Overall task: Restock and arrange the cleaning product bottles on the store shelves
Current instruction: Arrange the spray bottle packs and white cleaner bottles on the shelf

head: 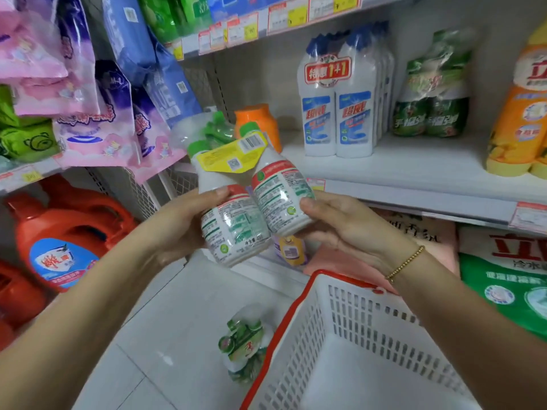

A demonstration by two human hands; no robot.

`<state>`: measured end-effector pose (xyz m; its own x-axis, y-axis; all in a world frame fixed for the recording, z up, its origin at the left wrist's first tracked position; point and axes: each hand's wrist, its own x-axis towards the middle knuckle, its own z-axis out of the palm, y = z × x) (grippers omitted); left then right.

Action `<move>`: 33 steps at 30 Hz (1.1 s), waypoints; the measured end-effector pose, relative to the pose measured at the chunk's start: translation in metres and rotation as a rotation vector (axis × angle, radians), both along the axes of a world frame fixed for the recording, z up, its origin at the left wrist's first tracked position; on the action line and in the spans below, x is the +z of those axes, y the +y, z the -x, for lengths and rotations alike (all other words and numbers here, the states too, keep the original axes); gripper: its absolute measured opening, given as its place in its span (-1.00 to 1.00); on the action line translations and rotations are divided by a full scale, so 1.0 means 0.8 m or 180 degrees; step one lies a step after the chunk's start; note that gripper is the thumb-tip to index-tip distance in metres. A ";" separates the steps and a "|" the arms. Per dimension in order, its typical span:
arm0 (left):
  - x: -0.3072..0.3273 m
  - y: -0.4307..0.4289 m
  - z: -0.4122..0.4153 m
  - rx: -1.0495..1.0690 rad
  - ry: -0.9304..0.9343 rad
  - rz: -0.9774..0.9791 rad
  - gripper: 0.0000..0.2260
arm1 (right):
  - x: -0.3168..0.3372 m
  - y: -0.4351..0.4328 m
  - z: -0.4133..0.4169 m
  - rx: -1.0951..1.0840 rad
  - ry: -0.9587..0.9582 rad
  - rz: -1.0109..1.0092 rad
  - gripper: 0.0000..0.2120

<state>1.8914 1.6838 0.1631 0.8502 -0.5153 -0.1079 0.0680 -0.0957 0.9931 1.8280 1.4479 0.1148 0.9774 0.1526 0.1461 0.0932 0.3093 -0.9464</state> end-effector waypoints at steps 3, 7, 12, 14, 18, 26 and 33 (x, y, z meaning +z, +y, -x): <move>-0.032 0.029 -0.005 0.0339 -0.0216 0.0074 -0.21 | -0.015 0.028 -0.021 -0.0010 -0.0063 0.0276 -0.62; -0.092 0.079 -0.021 0.1044 -0.0403 0.0091 -0.33 | -0.059 0.052 -0.054 -0.0674 -0.0560 0.2105 -0.92; -0.183 0.141 -0.042 0.1522 -0.0947 -0.0681 -0.43 | -0.177 0.027 -0.070 -0.0685 -0.0297 0.4855 -0.57; -0.225 0.166 -0.054 0.1637 -0.0890 -0.1026 -0.45 | -0.213 0.022 -0.065 -0.0606 -0.0253 0.5011 -0.63; -0.298 0.188 -0.079 0.1453 -0.0730 -0.1405 -0.46 | -0.229 0.031 -0.069 -0.0746 -0.0355 0.5112 -0.76; -0.410 0.155 -0.097 0.0644 -0.1069 -0.1905 -0.44 | -0.215 0.040 -0.066 -0.0665 -0.0100 0.5362 -0.76; -0.451 0.143 -0.094 0.0599 -0.0907 -0.1529 -0.44 | -0.215 0.043 -0.063 -0.0667 -0.0141 0.5363 -0.73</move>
